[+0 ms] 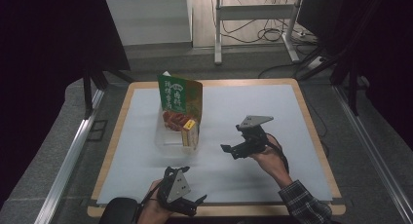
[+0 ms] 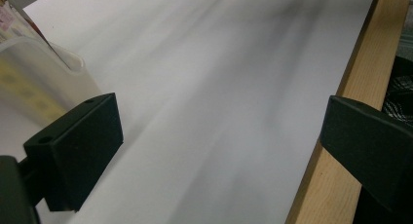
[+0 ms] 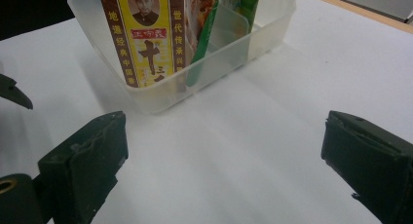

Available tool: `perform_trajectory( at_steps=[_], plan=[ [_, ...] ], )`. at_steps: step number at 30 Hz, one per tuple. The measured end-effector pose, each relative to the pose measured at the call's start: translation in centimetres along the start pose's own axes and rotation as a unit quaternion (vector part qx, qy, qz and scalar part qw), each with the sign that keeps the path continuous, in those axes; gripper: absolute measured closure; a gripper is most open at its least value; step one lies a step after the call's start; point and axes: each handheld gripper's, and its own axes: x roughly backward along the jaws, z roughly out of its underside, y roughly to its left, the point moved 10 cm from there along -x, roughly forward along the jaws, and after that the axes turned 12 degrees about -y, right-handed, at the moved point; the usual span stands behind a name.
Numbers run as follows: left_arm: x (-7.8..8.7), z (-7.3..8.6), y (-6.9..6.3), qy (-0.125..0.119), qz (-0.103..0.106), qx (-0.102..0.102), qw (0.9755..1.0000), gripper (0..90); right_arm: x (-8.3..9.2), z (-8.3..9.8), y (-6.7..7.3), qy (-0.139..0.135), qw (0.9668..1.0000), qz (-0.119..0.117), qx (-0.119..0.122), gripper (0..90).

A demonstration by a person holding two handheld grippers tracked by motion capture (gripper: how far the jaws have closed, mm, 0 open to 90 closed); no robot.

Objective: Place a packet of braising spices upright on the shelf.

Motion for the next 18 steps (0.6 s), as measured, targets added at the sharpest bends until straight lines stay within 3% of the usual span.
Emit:
perform_trajectory(
  at_steps=[18],
  plan=[
    [0.0, 0.2, 0.2, 0.007, -0.003, -0.002, 1.0, 1.8, 2.8, 2.3, -0.6, 0.01, 0.9996, 0.022, -0.014, 1.7]
  ],
)
